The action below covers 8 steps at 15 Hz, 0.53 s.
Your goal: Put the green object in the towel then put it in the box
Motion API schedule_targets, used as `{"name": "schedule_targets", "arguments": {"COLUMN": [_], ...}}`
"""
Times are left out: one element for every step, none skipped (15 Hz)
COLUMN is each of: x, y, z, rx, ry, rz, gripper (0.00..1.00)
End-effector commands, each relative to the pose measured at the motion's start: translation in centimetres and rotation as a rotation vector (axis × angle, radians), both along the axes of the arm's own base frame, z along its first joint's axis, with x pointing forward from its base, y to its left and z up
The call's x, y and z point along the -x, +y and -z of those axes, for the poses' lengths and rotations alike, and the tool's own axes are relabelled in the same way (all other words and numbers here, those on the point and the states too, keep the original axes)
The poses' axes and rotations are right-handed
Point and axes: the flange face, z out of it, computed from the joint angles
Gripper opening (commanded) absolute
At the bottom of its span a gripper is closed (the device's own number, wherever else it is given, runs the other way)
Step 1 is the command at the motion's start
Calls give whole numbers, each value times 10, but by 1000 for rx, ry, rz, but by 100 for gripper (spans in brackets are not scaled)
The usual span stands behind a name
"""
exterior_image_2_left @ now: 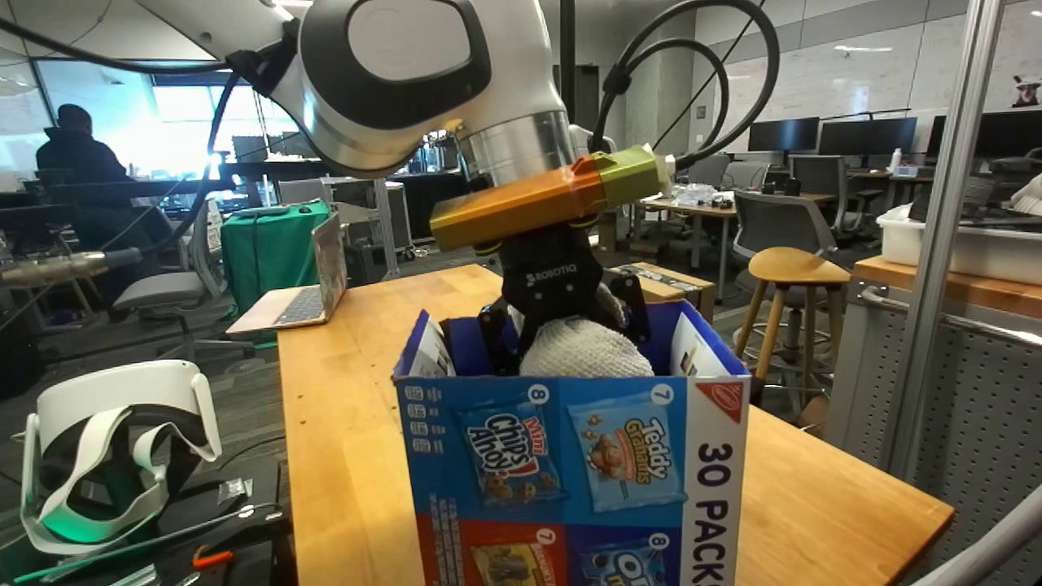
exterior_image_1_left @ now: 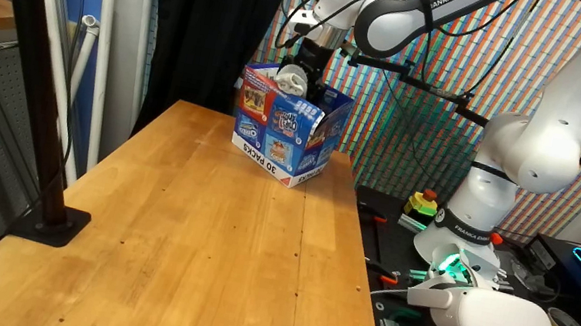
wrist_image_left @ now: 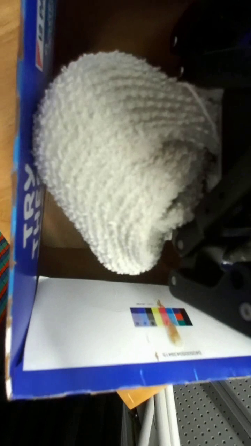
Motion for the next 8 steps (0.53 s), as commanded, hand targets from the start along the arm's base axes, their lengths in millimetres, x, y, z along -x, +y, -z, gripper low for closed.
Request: {"name": "schedule_targets", "arguments": {"x": [3,3,3,3,4,5,6,7], "y": [13,15,17,18,19,19,20,20], "z": [26,31,36,41,50,59,67,73], "rx": [12,14,17,17,24,29,34,36], "ry": [33,41,50,60,82,103,120,136], "rz": [-60,-64,-67,-70,-72,-78,-81,-85], "gripper": [9,9,9,9,9,9,9,9]}}
